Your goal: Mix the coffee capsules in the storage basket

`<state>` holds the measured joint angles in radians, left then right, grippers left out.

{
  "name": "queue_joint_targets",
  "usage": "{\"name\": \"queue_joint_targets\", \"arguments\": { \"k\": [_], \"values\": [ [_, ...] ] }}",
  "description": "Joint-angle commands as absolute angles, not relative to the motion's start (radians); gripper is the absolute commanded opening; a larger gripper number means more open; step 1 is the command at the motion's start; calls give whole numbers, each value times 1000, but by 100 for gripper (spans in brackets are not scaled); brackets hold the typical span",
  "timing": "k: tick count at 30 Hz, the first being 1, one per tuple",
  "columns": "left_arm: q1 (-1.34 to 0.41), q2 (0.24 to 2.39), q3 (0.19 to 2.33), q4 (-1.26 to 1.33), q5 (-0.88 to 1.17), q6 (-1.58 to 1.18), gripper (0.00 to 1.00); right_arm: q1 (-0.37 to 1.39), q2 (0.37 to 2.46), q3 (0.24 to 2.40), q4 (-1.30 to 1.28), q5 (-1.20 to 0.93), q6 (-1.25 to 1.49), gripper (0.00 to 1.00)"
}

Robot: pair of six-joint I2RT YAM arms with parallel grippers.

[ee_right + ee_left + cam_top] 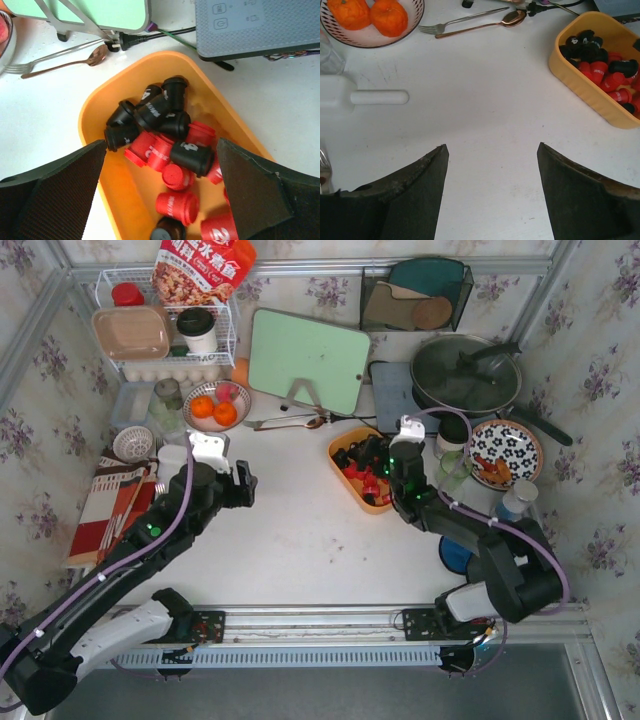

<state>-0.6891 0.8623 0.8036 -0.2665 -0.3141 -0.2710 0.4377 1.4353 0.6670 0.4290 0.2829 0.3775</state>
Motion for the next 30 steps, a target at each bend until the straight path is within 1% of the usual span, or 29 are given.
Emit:
{"name": "queue_joint_targets", "arguments": {
  "k": [1,6,10,12,15,18,21,22,23,25,30],
  "values": [
    [-689,867,802,-246,-349,-261,74,439,1350,594,516,347,265,100],
    [-689,872,797,-243,-365,-283,74,438,1270,457,670,530,137,100],
    [-689,872,788,-246,-385,-291,74,437,1245,346,862,675,54,100],
    [-688,870,782,-246,-394,-297,74,424,1234,327,890,699,33,100],
    [-689,875,775,-241,-401,-308,74,402,1234,290,947,686,-10,100],
    [-689,882,775,-241,-400,-314,74,367,1267,227,1052,678,4,100],
    [-689,893,773,-237,-403,-313,74,317,1326,144,1225,585,26,100],
    [-689,897,773,-235,-405,-311,74,312,1333,135,1244,571,24,100],
    [-689,900,773,-234,-405,-310,74,306,1314,148,1178,543,36,100],
    [-689,907,774,-228,-406,-310,74,286,1307,131,1206,450,22,100],
    [-689,929,781,-217,-394,-317,74,270,1298,124,1212,393,26,100]
  ]
}}
